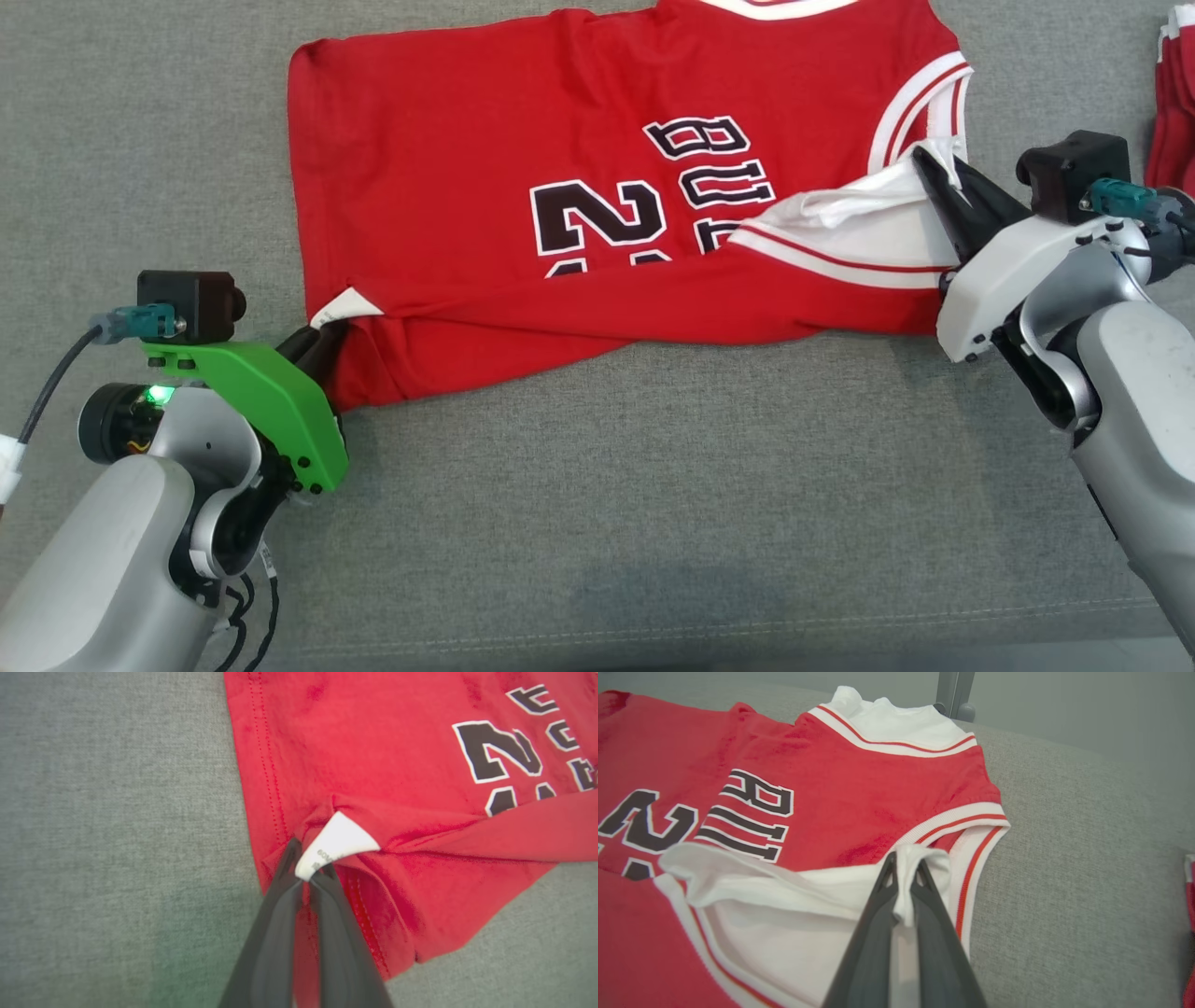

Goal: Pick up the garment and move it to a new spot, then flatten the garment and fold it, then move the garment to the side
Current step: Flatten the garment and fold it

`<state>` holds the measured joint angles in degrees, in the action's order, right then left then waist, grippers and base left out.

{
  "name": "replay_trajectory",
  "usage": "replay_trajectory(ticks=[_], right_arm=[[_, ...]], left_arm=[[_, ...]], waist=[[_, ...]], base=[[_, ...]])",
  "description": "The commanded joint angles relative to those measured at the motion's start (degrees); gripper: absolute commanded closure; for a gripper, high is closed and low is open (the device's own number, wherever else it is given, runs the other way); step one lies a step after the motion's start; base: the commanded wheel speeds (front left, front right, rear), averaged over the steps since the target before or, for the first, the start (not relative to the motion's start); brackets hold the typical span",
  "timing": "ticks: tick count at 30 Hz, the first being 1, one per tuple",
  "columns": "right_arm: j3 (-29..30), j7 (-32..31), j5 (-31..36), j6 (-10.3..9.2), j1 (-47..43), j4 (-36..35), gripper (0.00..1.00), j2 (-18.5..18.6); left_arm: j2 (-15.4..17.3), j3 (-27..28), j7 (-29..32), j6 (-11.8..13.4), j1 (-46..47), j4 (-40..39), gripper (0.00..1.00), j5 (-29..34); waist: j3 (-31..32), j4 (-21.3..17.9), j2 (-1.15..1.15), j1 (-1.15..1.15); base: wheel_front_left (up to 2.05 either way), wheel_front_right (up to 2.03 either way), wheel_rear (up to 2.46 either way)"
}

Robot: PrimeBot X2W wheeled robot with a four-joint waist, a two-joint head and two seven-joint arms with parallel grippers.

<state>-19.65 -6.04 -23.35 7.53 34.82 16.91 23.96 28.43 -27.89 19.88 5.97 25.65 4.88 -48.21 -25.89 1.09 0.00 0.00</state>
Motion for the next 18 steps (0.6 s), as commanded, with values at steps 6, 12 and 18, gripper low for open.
replay_trajectory(ticks=[6, 12, 18], right_arm=[[-3.1, 6.4, 1.1, -0.1, 5.2, 6.6, 0.0, -1.0], [-4.2, 6.9, -1.5, -0.1, 1.0, 3.0, 0.0, 2.6], [-0.8, -4.2, -5.1, -0.1, -9.6, -11.3, 0.0, 11.5]], left_arm=[[-0.1, -0.1, -0.4, -1.0, 1.4, 4.9, 0.0, 0.0], [1.5, 2.1, -4.5, 0.7, -5.2, -0.1, 0.0, -0.7], [5.0, 3.9, -4.0, 3.5, -13.1, -10.3, 0.0, -2.0]], waist=[[0.3, -1.1, 0.0, 0.0], [1.9, -0.1, 0.0, 0.0], [1.9, 1.1, 0.0, 0.0]], base=[[0.0, 0.0, 0.0], [0.0, 0.0, 0.0], [0.0, 0.0, 0.0]])
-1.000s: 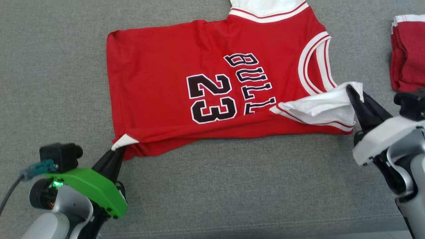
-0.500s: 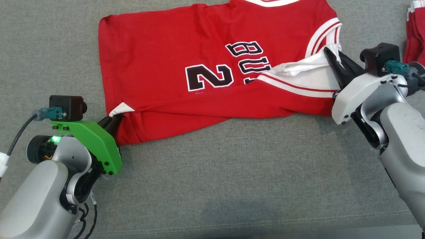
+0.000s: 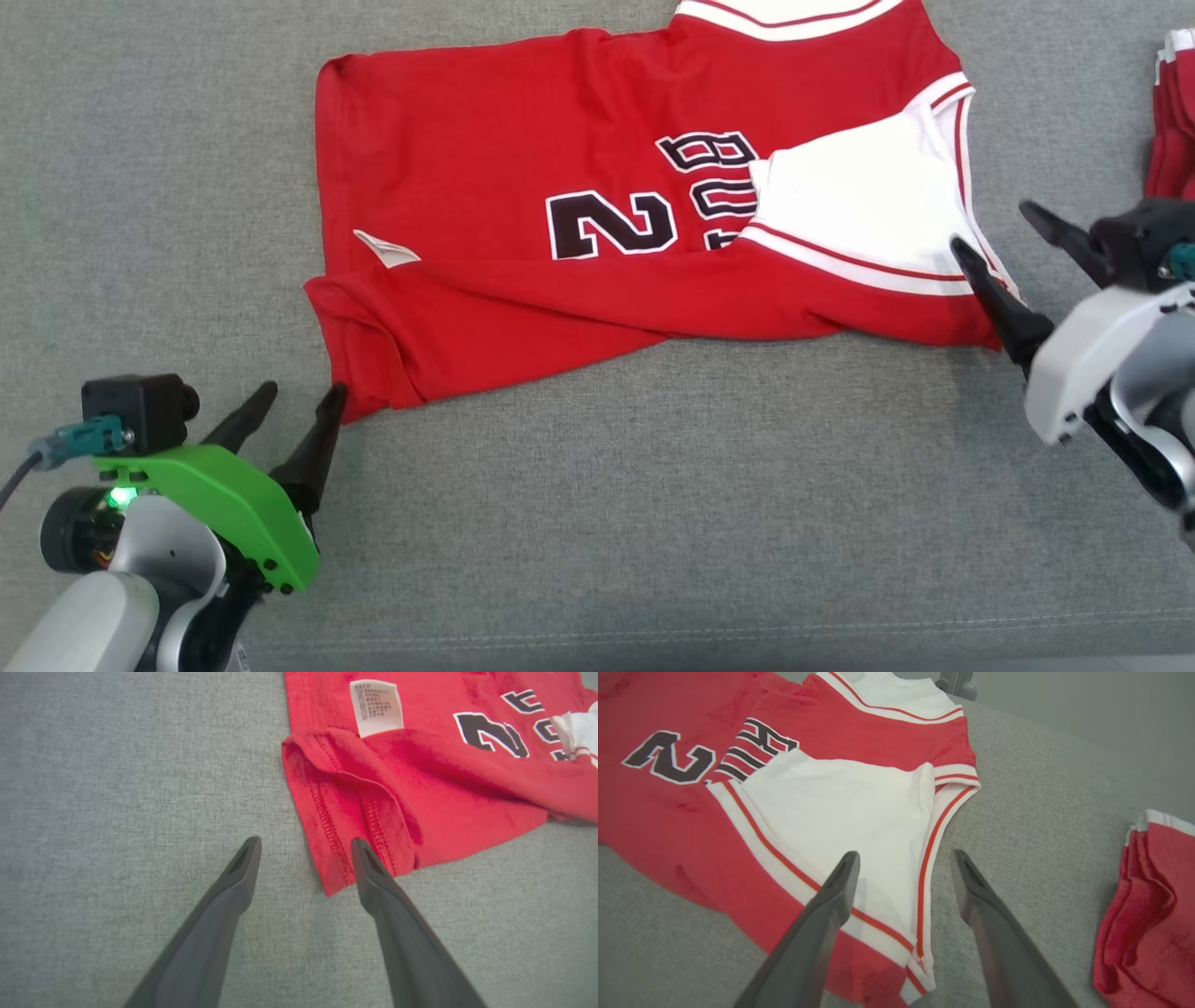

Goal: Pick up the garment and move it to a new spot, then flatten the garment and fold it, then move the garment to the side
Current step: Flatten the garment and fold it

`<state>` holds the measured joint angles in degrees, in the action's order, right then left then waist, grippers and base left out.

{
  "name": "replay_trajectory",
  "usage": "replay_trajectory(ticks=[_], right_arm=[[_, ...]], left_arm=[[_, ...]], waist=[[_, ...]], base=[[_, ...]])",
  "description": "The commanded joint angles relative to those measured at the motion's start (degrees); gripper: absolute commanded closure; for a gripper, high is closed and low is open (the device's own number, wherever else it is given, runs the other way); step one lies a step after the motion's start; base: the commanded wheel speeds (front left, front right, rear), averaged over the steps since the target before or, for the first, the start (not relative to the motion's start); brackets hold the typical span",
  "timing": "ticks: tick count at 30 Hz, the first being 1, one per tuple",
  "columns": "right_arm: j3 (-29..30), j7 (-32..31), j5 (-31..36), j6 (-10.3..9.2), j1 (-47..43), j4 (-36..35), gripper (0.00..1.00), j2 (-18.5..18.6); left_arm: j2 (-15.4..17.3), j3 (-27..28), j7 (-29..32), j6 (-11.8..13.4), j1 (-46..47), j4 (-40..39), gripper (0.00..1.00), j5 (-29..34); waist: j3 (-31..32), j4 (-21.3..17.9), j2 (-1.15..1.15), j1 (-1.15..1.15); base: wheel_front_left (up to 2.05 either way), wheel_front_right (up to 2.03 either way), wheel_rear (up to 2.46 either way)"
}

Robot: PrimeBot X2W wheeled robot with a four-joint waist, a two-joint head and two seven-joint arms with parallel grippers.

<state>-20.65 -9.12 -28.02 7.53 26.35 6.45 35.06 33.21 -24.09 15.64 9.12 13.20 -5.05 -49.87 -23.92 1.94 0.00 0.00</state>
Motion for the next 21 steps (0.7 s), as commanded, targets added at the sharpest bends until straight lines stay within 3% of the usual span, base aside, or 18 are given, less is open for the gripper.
replay_trajectory(ticks=[1, 4, 7, 15, 21], right_arm=[[1.1, -3.5, -1.7, -0.09, -2.9, -2.9, 0.0, 1.2], [4.3, -8.4, -2.3, -0.11, -6.5, -6.9, 0.0, 3.2], [6.4, -10.4, -2.3, -0.08, -8.3, -7.8, 0.0, 2.3], [10.1, -15.1, 1.4, -0.07, -10.1, -7.4, 0.0, -1.6], [10.3, -17.8, 1.1, -0.06, -10.3, -6.3, 0.0, -3.6]], left_arm=[[0.4, 0.2, 0.6, 0.7, -1.4, -1.6, 0.0, -0.7], [-0.4, 0.2, 1.3, 2.1, -2.2, -2.1, 0.0, -1.5], [-2.0, -0.4, 1.8, 2.5, -1.7, -0.9, 0.0, -2.5], [-6.5, -3.2, 2.4, 0.4, 3.5, 6.8, 0.0, -2.4], [-8.1, -4.5, 2.7, -1.2, 5.9, 11.0, 0.0, -2.5]], waist=[[-0.2, 0.3, 0.0, 0.0], [-0.9, 0.5, 0.0, 0.0], [-1.4, 0.6, 0.0, 0.0], [-3.0, 1.3, 0.0, 0.0], [-3.3, 1.8, 0.0, 0.0]], base=[[0.0, 0.0, 0.0], [0.0, 0.0, 0.0], [0.0, 0.0, 0.0], [0.0, 0.0, 0.0], [0.0, 0.0, 0.0]])
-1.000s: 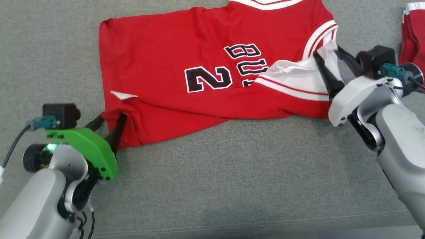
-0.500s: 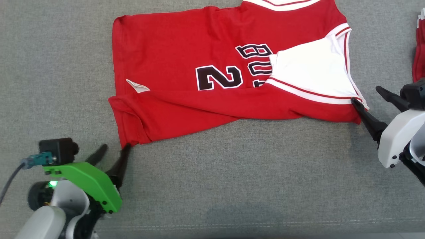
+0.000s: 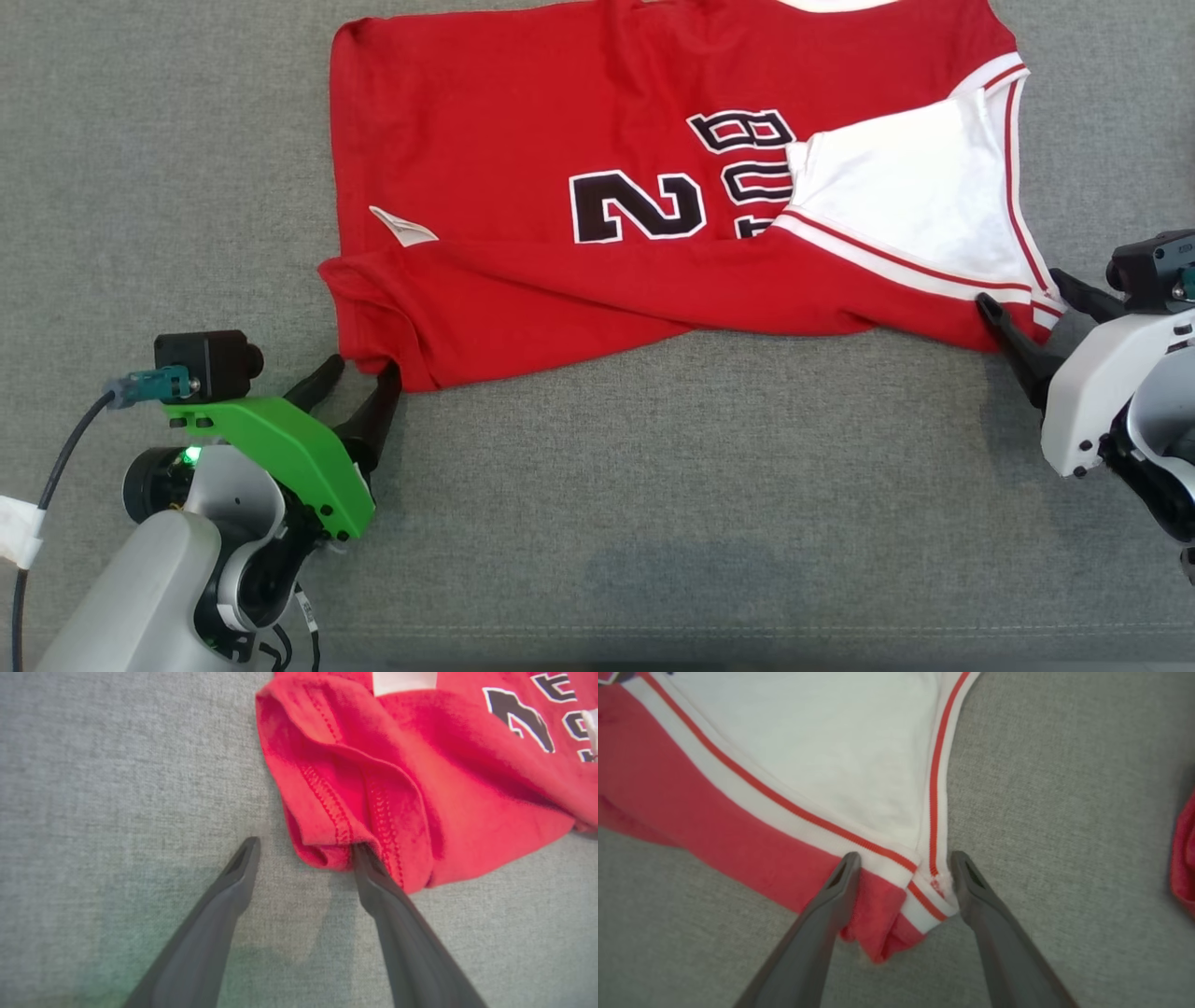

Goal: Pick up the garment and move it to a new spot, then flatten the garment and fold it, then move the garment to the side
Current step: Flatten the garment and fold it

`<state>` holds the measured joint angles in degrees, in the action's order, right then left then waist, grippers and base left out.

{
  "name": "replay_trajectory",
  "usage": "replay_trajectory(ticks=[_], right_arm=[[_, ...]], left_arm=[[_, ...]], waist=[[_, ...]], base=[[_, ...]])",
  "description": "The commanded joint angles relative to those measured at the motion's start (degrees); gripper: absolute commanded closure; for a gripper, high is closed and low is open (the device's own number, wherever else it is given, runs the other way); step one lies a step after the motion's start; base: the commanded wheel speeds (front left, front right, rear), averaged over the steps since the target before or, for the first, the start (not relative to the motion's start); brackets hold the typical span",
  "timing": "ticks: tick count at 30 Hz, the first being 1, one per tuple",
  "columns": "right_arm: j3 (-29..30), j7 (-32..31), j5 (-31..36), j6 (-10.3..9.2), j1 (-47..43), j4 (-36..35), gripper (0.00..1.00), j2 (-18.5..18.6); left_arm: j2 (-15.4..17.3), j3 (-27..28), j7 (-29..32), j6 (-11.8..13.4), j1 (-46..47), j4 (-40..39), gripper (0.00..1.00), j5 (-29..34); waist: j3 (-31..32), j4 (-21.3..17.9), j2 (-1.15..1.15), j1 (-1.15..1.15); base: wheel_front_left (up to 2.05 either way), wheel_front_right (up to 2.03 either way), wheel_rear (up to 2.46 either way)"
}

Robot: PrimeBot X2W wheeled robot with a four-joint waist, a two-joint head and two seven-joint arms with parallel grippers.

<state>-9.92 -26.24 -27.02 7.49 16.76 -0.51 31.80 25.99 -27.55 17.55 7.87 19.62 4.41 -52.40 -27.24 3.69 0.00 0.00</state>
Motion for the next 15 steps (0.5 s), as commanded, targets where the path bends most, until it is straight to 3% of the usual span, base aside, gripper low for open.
replay_trajectory(ticks=[1, 2, 8, 15], right_arm=[[-0.4, -0.9, -0.2, -0.02, -0.7, 1.0, 0.0, -0.6], [-0.5, -1.2, -1.1, -0.01, -0.2, 2.2, 1.0, -1.4], [0.1, -1.0, -3.4, -0.08, -0.4, 3.4, 1.0, -0.7], [1.2, -0.4, -5.5, -0.06, -2.0, 3.1, 1.0, 0.7]], left_arm=[[-1.3, -1.2, 0.6, -0.7, -0.2, 1.9, 0.0, -0.3], [-1.8, -2.2, 1.4, -3.5, 0.2, 2.8, 1.0, -1.6], [-1.1, -0.6, 1.8, -6.4, -0.9, 2.7, 1.0, -5.3], [1.3, 1.7, 2.4, -6.6, -3.5, -0.2, 1.0, -8.2]], waist=[[0.0, 0.0, 0.0, 0.0], [0.5, 0.0, 0.0, 0.0], [2.2, 0.0, 0.0, 0.0], [4.9, -0.2, 0.0, 0.0]], base=[[0.0, 0.0, 0.0], [0.0, 0.0, 0.0], [0.0, 0.0, 0.0], [0.0, 0.0, 0.0]])
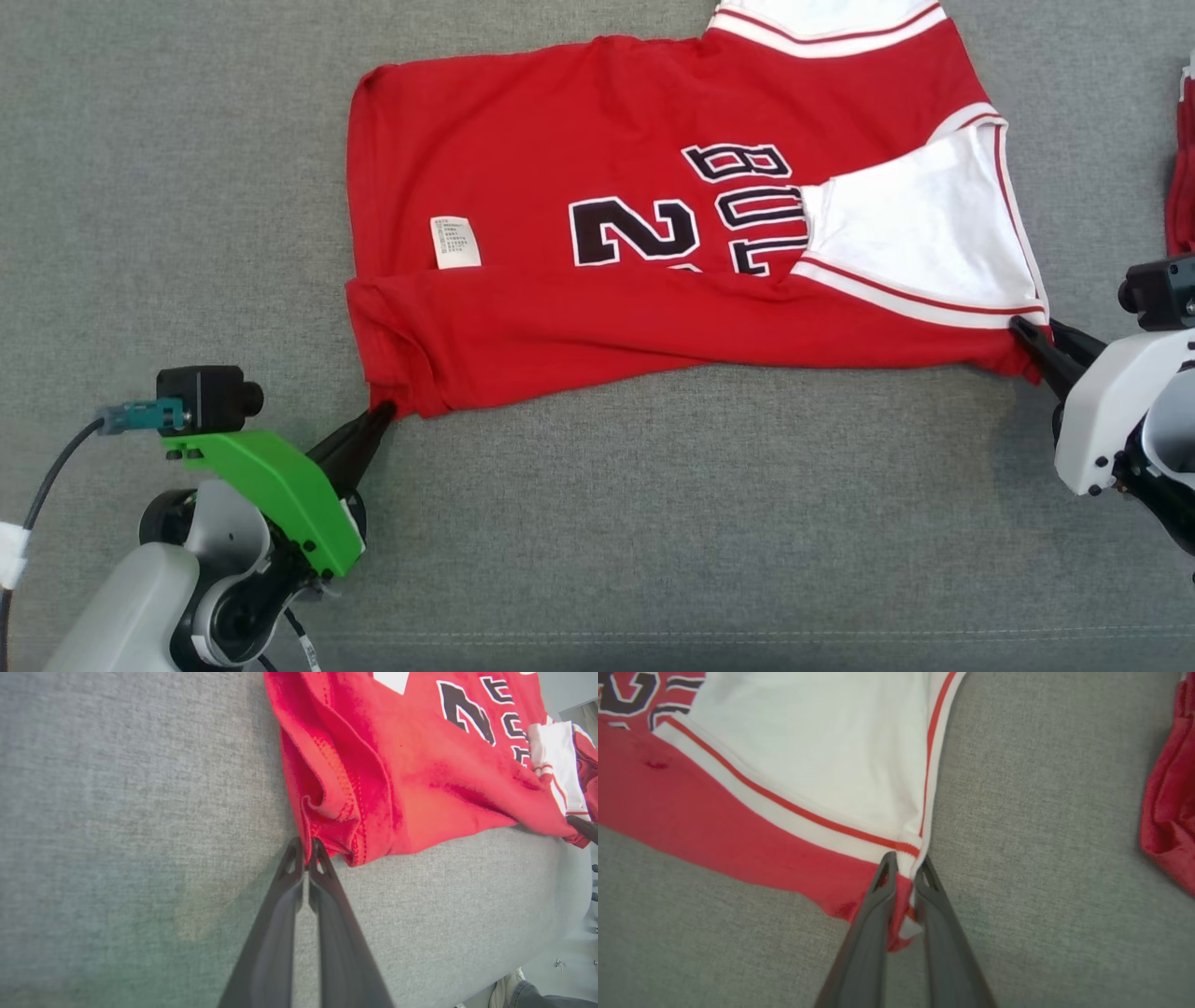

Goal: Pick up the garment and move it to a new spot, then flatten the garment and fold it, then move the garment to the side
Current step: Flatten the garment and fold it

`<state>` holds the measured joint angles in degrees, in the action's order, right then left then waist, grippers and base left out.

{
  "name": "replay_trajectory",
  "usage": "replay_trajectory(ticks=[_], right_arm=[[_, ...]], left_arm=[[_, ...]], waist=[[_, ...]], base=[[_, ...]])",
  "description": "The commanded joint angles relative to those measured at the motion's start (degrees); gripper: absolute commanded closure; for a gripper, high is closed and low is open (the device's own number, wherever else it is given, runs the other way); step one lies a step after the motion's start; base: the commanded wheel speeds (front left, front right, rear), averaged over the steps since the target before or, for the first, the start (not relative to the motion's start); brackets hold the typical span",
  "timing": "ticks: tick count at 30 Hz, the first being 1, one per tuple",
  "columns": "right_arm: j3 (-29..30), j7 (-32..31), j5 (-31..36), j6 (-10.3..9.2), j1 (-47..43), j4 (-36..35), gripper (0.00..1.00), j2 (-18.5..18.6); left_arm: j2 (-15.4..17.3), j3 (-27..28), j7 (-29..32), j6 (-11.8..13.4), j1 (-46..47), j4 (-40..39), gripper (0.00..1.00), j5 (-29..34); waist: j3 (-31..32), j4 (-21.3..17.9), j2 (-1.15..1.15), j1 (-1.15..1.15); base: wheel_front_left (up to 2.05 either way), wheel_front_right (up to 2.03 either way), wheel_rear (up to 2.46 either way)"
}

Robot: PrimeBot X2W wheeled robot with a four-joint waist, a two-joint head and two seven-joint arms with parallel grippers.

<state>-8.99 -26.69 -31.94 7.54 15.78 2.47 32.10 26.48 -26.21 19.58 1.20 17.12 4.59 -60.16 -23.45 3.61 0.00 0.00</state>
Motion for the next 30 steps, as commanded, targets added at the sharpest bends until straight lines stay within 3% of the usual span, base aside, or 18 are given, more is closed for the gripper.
replay_trajectory(ticks=[1, 8, 14, 21, 22, 23, 24, 25, 26, 30], right_arm=[[0.5, 0.2, -0.8, -0.12, -1.4, 0.1, 1.0, 0.6], [1.8, -1.5, -2.9, -0.13, -5.0, -1.7, 1.0, 2.3], [5.4, -4.8, -6.0, -0.13, -13.1, -7.2, 1.0, 3.9], [9.7, -7.6, -7.0, -0.13, -20.5, -11.1, 1.0, 3.0], [9.8, -7.8, -6.5, -0.13, -20.9, -10.7, 1.0, 2.4], [9.9, -7.8, -6.0, -0.13, -20.8, -10.1, 1.0, 1.7], [9.8, -7.6, -5.2, -0.13, -20.5, -9.7, 0.87, 1.2], [9.6, -7.4, -4.5, -0.13, -20.1, -9.5, 0.51, 1.1], [9.4, -7.2, -4.0, -0.12, -19.7, -9.3, 0.0, 0.7], [10.9, -7.5, -3.7, -0.1, -18.1, -12.6, 0.0, 2.4]], left_arm=[[1.2, 0.7, 0.5, 0.2, -1.6, -0.9, 1.0, -0.8], [5.2, 3.1, 2.5, 0.5, -7.3, -5.7, 1.0, -4.5], [8.9, 4.7, 3.5, 1.5, -15.3, -13.7, 1.0, -7.2], [10.6, 5.1, 2.3, 3.2, -22.0, -17.6, 1.0, -7.1], [10.0, 4.9, 1.9, 3.6, -22.3, -17.1, 0.97, -6.7], [9.5, 4.3, 1.6, 3.7, -22.5, -16.6, 0.64, -6.3], [8.8, 4.0, 1.2, 4.0, -22.5, -15.9, 0.0, -5.9], [8.3, 3.7, 0.8, 4.1, -22.3, -15.3, 0.0, -5.5], [8.2, 3.3, 0.4, 4.1, -22.2, -14.8, 0.0, -4.9], [10.0, 4.4, -1.5, 4.9, -21.6, -15.6, 0.0, -1.8]], waist=[[1.7, -0.2, 0.0, 0.0], [5.3, -0.5, 0.0, 0.0], [7.1, -0.4, 0.0, 0.0], [5.6, -0.5, 0.0, 0.0], [5.3, -0.5, 0.0, 0.0], [5.1, -0.5, 0.0, 0.0], [5.0, -0.4, 0.0, 0.0], [4.8, -0.4, 0.0, 0.0], [4.7, -0.3, 0.0, 0.0], [3.9, 0.1, 0.0, 0.0]], base=[[0.0, 0.0, 0.0], [0.0, 0.0, 0.0], [0.0, 0.0, 0.0], [0.0, 0.0, 0.0], [0.0, 0.0, 0.0], [0.0, 0.0, 0.0], [0.0, 0.0, 0.0], [0.0, 0.0, 0.0], [0.0, 0.0, 0.0], [0.0, 0.0, 0.0]])
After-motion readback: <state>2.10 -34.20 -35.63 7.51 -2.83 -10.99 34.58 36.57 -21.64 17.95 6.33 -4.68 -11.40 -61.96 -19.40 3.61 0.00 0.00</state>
